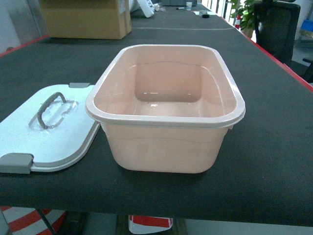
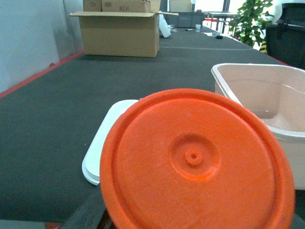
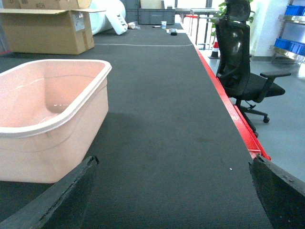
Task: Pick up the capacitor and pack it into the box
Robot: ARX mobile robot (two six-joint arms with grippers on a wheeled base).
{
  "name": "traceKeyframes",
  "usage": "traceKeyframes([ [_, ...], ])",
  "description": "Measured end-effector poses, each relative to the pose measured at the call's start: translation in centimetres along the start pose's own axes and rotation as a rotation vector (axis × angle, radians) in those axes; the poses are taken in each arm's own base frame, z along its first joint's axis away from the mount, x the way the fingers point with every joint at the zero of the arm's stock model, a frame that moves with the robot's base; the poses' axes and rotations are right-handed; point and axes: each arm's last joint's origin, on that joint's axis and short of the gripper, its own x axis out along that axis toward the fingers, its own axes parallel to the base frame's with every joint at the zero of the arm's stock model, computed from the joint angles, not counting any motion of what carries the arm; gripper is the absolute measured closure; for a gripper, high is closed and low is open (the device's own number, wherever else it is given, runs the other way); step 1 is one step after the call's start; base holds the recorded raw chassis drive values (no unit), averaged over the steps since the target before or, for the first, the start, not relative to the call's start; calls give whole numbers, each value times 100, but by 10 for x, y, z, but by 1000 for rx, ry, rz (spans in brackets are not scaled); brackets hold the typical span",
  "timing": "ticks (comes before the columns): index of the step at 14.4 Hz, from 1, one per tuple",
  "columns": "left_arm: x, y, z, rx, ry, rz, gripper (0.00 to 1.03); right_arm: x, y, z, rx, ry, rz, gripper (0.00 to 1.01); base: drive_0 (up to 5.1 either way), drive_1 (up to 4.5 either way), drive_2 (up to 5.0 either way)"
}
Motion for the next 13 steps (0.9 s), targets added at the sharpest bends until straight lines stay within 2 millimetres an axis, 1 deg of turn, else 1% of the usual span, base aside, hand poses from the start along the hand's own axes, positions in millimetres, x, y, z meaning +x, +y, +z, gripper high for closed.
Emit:
traceKeyframes([
  [13,0,0,0,0,5,0,59,0,0,0,0,1,0,3,0,0,0],
])
